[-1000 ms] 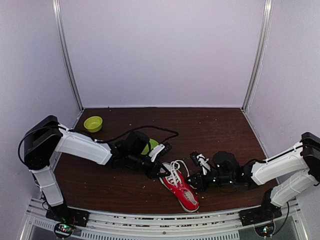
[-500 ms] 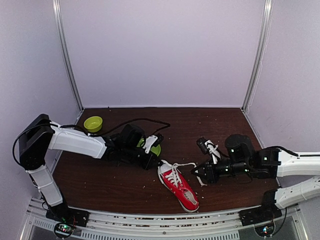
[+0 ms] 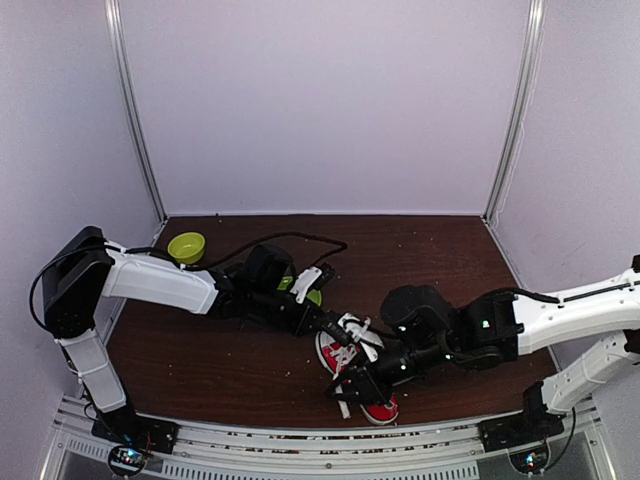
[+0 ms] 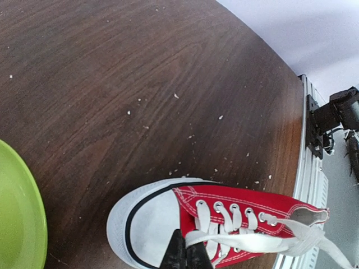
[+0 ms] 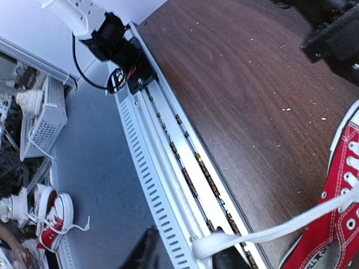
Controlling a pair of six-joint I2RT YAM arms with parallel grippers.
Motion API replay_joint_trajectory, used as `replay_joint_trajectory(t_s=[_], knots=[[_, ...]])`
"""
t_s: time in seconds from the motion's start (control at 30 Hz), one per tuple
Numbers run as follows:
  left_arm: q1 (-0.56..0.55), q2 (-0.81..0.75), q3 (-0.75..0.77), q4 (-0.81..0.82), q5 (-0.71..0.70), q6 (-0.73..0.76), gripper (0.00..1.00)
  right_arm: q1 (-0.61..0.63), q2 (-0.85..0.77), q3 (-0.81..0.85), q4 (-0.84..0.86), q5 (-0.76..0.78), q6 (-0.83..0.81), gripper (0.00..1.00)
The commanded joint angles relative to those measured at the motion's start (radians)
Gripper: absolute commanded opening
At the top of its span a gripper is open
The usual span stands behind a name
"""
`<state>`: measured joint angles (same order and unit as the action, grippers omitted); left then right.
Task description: Tie the shoes
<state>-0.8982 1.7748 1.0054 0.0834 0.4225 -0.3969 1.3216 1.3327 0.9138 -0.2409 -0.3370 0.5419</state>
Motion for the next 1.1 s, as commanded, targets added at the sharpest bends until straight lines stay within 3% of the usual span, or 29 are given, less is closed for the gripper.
replay_joint_trajectory(t_s=[0.0,0.13,0.23,0.37,0.53,0.87,1.07], knots=[[-0.001,-0.002,0.026,0.096,0.066,0.039,0.00,0.052,0.043,0.090,-0.054,0.102,-0.060,0.45],[-0.001,-0.008,0.021,0.146,0.109,0.067,0.00,0.012,-0.072,0.026,-0.065,0.308,-0.060,0.70],[-0.002,-0.008,0.019,0.169,0.133,0.087,0.00,-0.097,-0.168,-0.058,0.006,0.283,-0.044,0.76],[-0.002,-0.009,0.019,0.181,0.148,0.113,0.00,-0.238,-0.191,-0.135,0.109,0.236,-0.054,0.77],[-0.004,-0.014,0.024,0.177,0.149,0.136,0.00,-0.358,-0.066,-0.118,0.206,0.132,-0.024,0.66],[-0.004,-0.007,0.028,0.170,0.142,0.135,0.00,-0.368,0.134,-0.002,0.219,0.045,-0.038,0.54],[-0.006,-0.009,0.028,0.187,0.146,0.126,0.00,-0.368,0.179,0.017,0.190,0.088,-0.026,0.25]])
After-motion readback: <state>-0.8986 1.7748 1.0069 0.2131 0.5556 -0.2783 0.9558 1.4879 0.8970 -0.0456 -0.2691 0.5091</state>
